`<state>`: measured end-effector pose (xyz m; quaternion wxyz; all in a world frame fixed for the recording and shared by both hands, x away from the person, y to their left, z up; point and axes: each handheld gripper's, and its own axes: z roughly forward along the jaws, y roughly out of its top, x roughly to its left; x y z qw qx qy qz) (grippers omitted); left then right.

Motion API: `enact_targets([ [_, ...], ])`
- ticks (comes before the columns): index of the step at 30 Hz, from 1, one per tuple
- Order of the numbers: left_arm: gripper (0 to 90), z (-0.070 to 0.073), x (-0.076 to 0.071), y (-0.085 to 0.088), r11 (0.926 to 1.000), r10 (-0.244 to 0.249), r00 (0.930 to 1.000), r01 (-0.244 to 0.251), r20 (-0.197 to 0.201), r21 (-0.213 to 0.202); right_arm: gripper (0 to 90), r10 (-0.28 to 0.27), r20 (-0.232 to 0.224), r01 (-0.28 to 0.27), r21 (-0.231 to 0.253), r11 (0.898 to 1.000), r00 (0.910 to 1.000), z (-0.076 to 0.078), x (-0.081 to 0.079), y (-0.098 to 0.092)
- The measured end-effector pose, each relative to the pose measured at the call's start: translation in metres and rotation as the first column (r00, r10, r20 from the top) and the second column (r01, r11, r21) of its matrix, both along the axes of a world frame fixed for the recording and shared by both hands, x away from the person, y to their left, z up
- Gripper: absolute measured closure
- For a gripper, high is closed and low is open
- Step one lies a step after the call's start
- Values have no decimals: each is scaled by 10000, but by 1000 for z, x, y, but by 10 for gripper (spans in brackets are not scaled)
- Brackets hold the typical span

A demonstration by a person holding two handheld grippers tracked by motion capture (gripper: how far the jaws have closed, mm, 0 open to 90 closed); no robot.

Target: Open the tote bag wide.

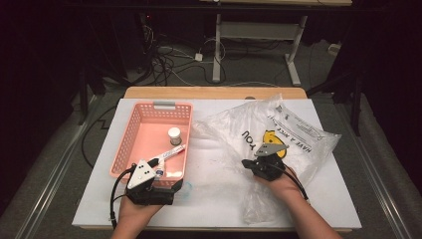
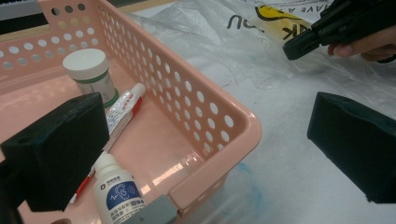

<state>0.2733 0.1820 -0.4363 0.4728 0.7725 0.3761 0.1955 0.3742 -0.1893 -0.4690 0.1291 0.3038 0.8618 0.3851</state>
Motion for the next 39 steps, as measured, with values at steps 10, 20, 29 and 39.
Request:
enact_targets([
  [10,0,1,0,0,10000,-37,10000,37,34,-22,900,-321,430,281,909,9955,9986,8,-3,-11],
  [20,0,0,1,0,10000,-50,10000,50,29,-4,900,-679,1021,505,1637,9852,9925,22,-8,-21],
  [29,0,1,2,0,10000,-12,9999,12,141,19,900,-1155,1891,699,2318,9703,9751,42,-17,-35],
  [39,0,0,6,-3,9999,-158,9998,159,132,-43,900,-1649,2497,883,2913,9525,9542,62,-23,-51],
])
